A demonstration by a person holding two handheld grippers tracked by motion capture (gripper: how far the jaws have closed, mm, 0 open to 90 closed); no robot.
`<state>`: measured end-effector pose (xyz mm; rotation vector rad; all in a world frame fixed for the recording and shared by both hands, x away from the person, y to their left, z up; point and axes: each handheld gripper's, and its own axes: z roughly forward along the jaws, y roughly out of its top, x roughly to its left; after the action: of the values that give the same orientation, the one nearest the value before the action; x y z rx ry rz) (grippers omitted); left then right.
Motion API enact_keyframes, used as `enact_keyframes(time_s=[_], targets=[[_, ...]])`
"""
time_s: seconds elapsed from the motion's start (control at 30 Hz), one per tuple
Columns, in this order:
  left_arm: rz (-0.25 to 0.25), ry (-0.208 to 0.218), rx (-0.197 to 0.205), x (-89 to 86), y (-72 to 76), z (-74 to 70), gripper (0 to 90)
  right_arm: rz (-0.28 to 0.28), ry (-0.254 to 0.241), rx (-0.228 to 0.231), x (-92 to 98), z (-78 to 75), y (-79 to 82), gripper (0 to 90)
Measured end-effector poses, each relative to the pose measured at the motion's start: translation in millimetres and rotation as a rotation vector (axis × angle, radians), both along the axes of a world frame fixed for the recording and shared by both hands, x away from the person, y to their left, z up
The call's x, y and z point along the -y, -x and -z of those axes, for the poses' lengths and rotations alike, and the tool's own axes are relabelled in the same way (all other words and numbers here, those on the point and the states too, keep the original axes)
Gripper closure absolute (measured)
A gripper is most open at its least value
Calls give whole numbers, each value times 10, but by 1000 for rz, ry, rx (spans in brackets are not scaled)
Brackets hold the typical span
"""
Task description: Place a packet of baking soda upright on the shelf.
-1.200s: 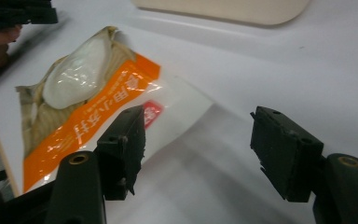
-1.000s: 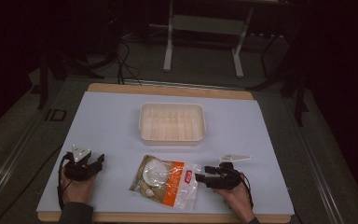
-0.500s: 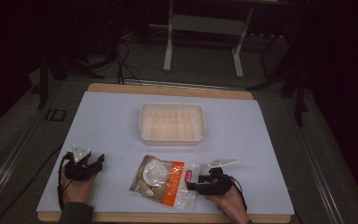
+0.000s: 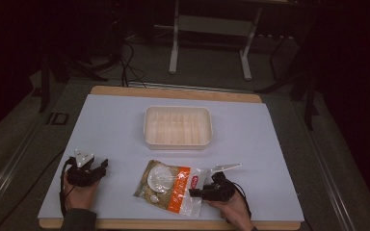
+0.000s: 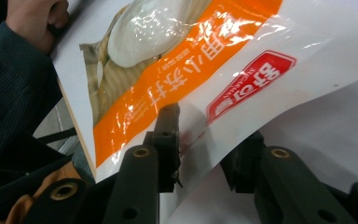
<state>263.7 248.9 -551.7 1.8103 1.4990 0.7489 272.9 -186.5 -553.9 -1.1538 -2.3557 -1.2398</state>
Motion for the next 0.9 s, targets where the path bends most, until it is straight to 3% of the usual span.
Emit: enact_keyframes(time_s=[0.17,0.27,0.47,0.67,0.9], targets=[[0,-1,0,0,0,0,454,-10,9,18,-33,-26,9,892],[2,-1,0,2,0,0,454,-18,27,44,-61,-67,22,898],[6,-4,1,4,0,0,455,-22,15,73,-59,-160,8,900],[8,-11,1,9,2,0,456,-13,-45,69,-53,-278,-36,900],[11,-13,3,15,5,-1,471,-32,-48,97,-119,-458,-115,900]])
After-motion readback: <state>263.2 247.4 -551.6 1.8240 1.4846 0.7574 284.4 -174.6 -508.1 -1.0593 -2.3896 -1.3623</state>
